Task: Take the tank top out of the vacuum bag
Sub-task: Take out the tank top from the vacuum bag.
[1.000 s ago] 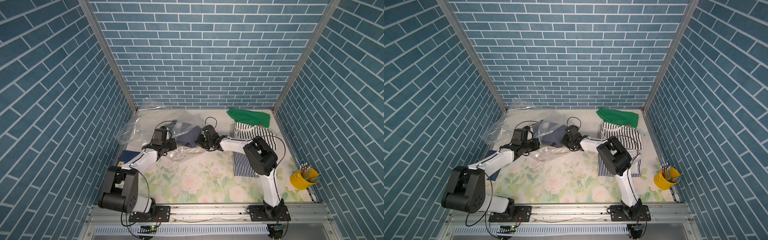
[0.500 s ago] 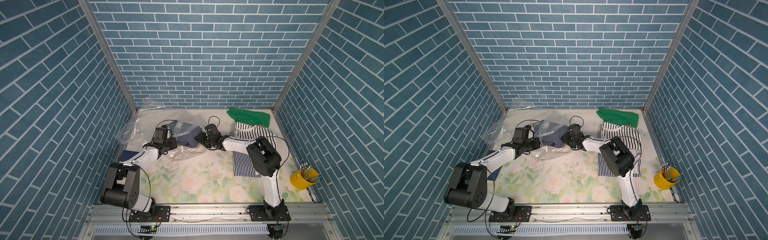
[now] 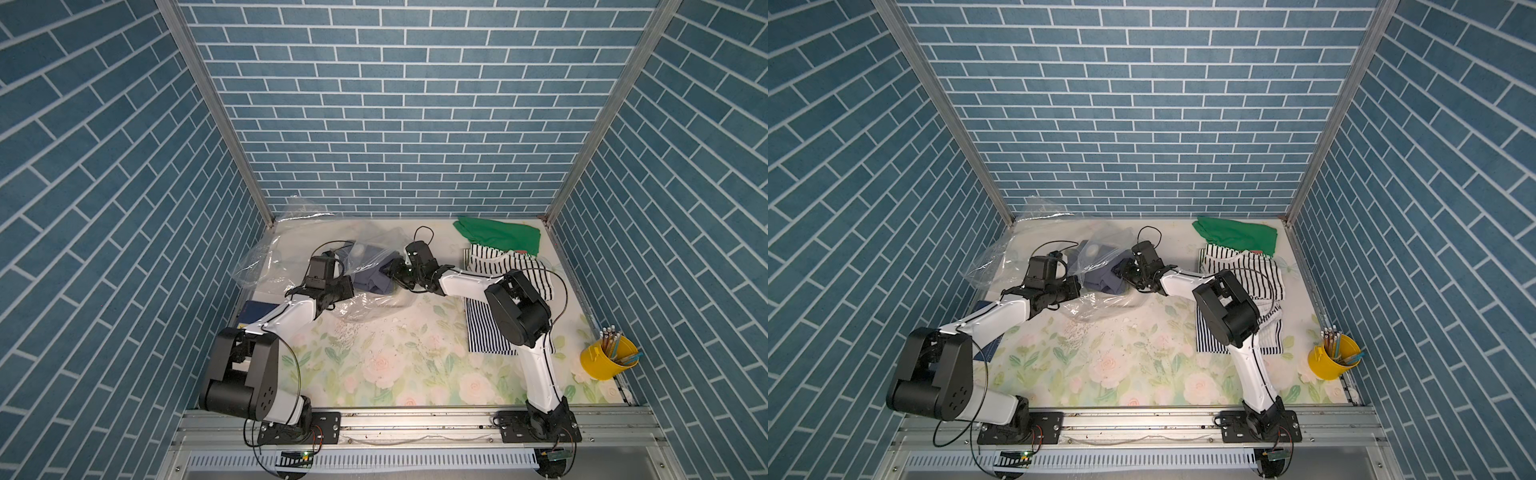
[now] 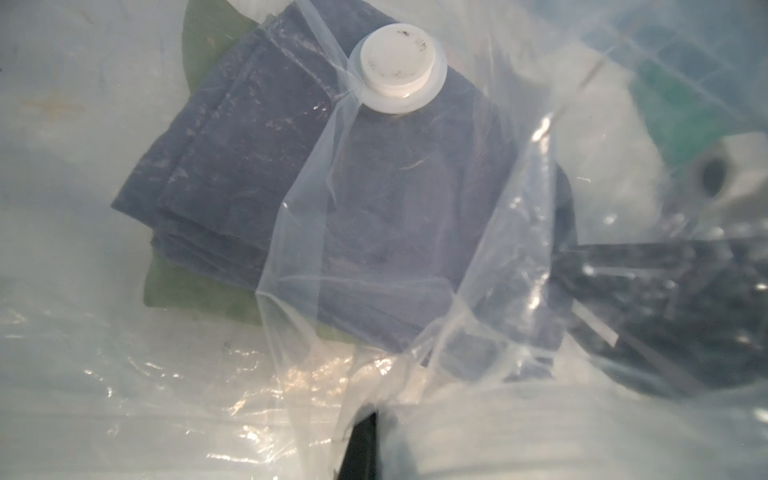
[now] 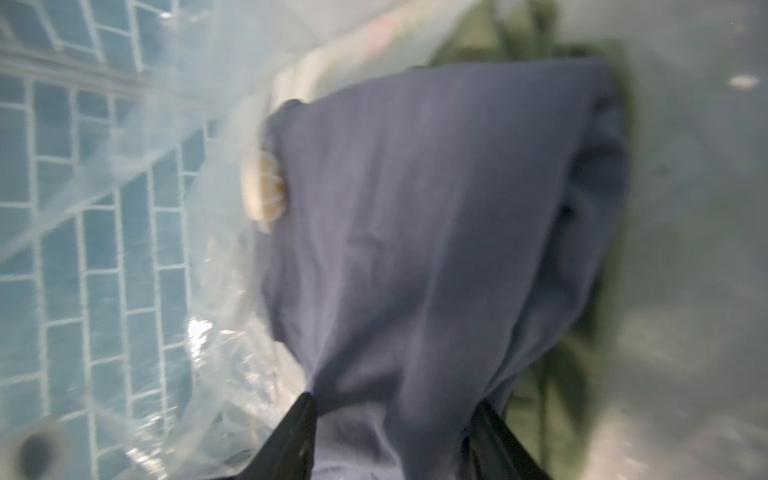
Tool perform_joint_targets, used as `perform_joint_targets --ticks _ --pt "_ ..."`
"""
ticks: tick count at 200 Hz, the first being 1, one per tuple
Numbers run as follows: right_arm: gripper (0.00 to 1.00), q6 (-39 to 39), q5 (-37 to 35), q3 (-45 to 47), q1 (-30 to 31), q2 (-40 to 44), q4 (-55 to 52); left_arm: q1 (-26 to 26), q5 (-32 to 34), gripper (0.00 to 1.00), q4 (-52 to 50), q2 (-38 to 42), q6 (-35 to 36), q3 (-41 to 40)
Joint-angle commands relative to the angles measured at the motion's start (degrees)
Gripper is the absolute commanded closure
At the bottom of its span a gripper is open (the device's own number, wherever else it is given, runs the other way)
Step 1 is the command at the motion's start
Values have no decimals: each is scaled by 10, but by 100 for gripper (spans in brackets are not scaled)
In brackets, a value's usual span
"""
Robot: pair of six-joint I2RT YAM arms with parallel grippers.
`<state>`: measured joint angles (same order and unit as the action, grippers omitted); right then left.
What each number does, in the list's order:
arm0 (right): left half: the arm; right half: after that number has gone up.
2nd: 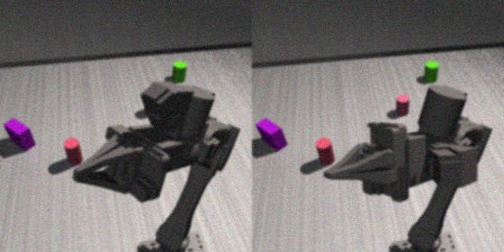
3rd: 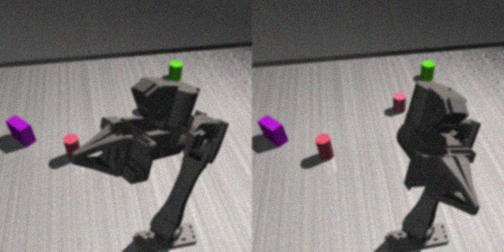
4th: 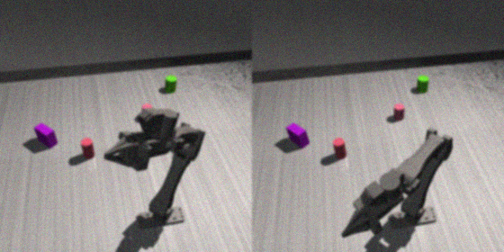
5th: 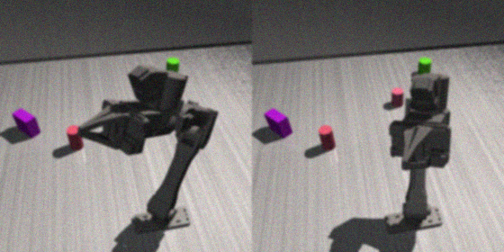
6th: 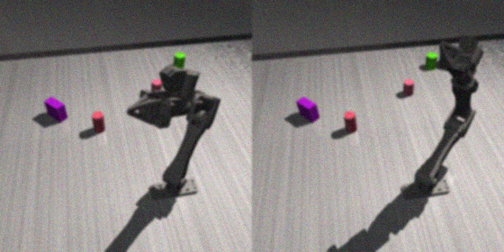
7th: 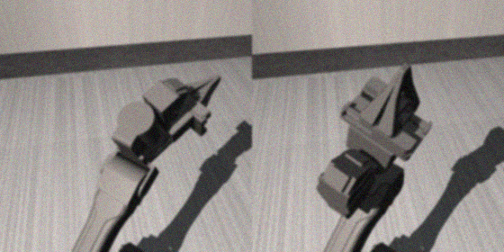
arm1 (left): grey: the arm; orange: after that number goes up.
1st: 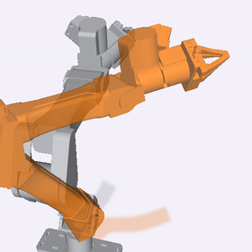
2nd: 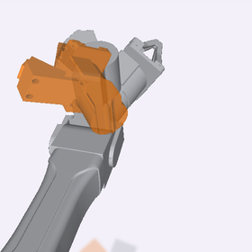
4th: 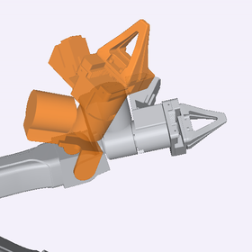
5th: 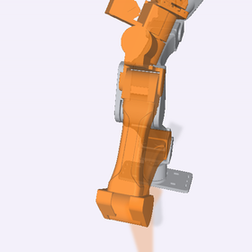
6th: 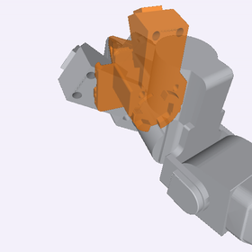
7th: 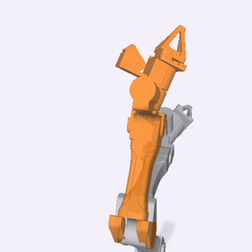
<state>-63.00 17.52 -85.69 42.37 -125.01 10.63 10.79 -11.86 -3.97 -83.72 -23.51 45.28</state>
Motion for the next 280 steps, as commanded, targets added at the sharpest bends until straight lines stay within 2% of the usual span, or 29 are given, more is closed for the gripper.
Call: perform_joint_targets --ticks 1,23,58,66,89,124,154,188,203,233,255,261,278,280 --pt "56 27 26 -27 0 4 44 0 -1 100 -6 12 8 -10" --pt "62 26 36 -30 0 5 58 -1 -2 100 -7 13 10 -8" --pt "63 26 50 -16 -3 -3 53 0 -4 100 -9 12 12 -6" --pt "61 25 45 -10 -3 -3 51 0 -4 100 -9 12 12 -6" --pt "41 23 19 10 -4 9 27 -1 -2 100 -9 15 13 -10" --pt "27 4 9 27 -6 7 15 0 -6 100 -4 13 10 -12" --pt "21 -8 13 27 -5 -3 19 -1 -5 100 -4 13 12 -9" --pt "20 -15 33 -3 -6 -35 30 -1 -4 100 -5 13 13 -12" --pt "25 -17 45 -24 -5 -47 40 -1 -4 100 -5 14 12 -12" --pt "48 -15 80 -69 -3 -62 59 -1 -2 100 -5 15 12 -14" --pt "56 -3 88 -103 0 -70 36 -1 -2 100 -2 15 10 -17" --pt "65 1 84 -106 -1 -71 27 -1 -4 100 -1 15 10 -17" --pt "100 8 72 -105 0 -71 9 -1 -5 100 0 15 9 -17" --pt "100 9 71 -104 0 -71 8 -1 -5 100 -1 15 9 -17"
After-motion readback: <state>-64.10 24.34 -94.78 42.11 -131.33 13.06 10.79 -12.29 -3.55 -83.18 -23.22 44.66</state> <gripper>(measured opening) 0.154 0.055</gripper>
